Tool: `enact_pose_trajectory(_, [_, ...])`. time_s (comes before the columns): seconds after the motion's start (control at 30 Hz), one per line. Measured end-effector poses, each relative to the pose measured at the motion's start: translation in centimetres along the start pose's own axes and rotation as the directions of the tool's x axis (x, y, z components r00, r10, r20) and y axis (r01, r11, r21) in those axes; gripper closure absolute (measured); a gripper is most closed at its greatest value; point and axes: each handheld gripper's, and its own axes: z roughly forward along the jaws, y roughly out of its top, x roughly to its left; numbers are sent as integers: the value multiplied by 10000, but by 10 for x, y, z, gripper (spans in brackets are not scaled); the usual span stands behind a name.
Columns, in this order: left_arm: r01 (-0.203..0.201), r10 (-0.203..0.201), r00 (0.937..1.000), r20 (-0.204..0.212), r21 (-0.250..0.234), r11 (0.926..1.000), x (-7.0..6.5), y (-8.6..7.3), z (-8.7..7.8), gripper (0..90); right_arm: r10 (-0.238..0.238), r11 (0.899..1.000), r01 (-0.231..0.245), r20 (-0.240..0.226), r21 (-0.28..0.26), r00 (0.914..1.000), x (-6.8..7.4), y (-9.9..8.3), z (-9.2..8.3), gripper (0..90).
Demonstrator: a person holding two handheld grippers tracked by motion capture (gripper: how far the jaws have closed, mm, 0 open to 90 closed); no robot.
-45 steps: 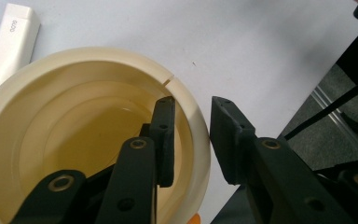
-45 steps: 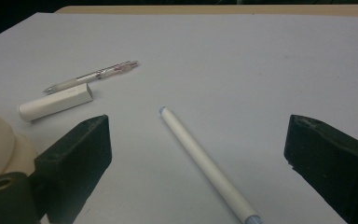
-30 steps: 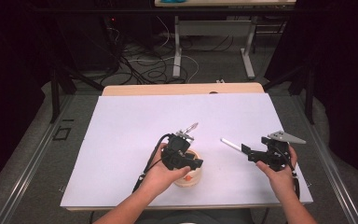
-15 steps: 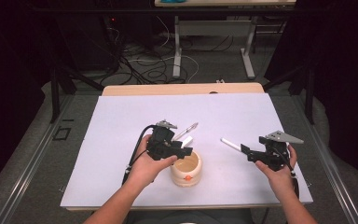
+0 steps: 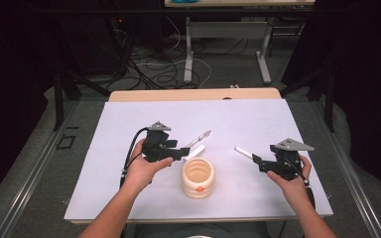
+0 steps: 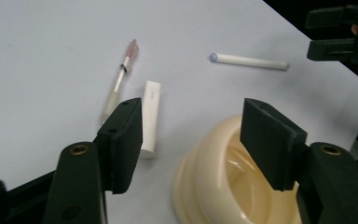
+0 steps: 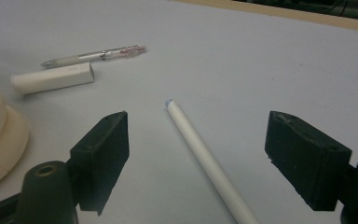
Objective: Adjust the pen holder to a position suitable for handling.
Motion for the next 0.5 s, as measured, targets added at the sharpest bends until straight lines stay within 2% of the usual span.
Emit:
enact_pose_trajectory(0.13, [-168, 166, 9997, -179, -75, 9998, 12, -4, 1, 341, -80, 9997, 80, -6, 218, 10000, 2, 0, 4, 222])
enact_pose_trajectory(0.2, [-145, 140, 9996, -245, -237, 9996, 17, -5, 0, 318, -327, 9988, 326, 19, 371, 9995, 2, 0, 6, 238])
enact_pose_trajectory(0.23, [-215, 207, 9995, -235, -359, 9991, 20, -6, 0, 313, -296, 9985, 301, -111, 452, 9995, 3, 0, 7, 245])
enact_pose_trajectory(0.33, [-326, 318, 9994, -150, -555, 9979, 28, -7, -2, 297, -821, 9944, 827, -115, 665, 9966, 4, 1, 8, 248])
enact_pose_trajectory(0.4, [-265, 250, 9995, -193, -838, 9961, 33, -8, -4, 289, -1031, 9916, 1043, -185, 768, 9945, 7, 3, 10, 248])
enact_pose_trajectory(0.5, [-235, 211, 9995, -247, -988, 9948, 39, -9, -8, 289, -1522, 9845, 1539, -264, 847, 9880, 10, 7, 12, 252])
